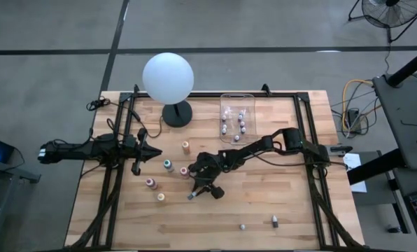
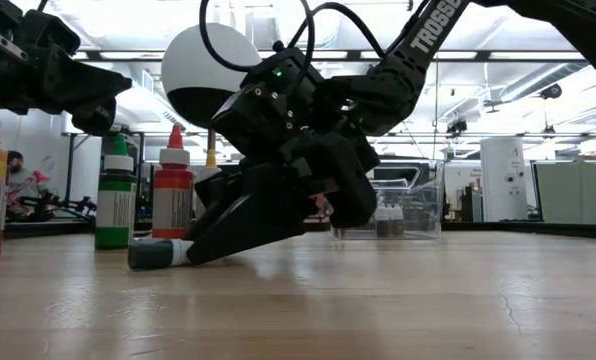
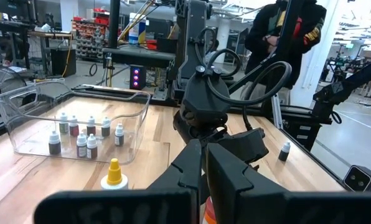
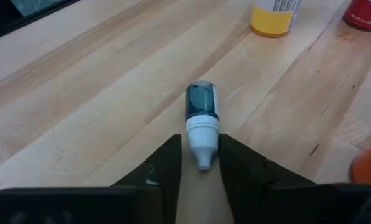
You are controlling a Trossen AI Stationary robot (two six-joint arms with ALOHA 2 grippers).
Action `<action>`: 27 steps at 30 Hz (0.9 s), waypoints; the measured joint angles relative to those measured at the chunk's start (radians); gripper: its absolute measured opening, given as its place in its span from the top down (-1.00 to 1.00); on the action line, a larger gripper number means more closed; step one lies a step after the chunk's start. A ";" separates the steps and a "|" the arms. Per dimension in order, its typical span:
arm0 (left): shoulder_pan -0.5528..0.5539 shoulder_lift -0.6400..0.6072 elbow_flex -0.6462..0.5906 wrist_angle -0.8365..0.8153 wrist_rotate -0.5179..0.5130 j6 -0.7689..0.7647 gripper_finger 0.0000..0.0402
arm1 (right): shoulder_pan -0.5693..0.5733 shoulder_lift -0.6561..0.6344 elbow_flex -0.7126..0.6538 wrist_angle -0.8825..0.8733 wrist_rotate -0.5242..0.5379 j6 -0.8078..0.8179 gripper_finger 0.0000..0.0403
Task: Pick & Place food coloring
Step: Put the small black food coloring bottle into the transparent bin
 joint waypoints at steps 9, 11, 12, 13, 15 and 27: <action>0.000 0.000 0.000 0.000 0.000 0.000 1.00 | 0.000 0.001 0.000 -0.001 -0.004 0.029 0.74; 0.000 0.000 0.000 0.000 0.000 0.000 1.00 | 0.000 0.001 0.000 -0.001 -0.004 0.046 0.76; 0.000 0.000 0.000 0.000 0.000 0.000 1.00 | 0.000 0.001 0.000 -0.001 -0.004 0.053 0.76; 0.000 0.000 0.000 0.000 0.000 0.000 1.00 | 0.000 0.001 0.000 -0.002 -0.004 0.059 0.76; 0.000 0.000 0.000 0.000 0.000 0.000 1.00 | 0.000 0.001 0.000 -0.001 -0.004 0.079 0.75; 0.000 0.000 0.000 0.000 0.000 0.000 1.00 | -0.012 -0.073 -0.004 -0.083 -0.006 0.095 0.76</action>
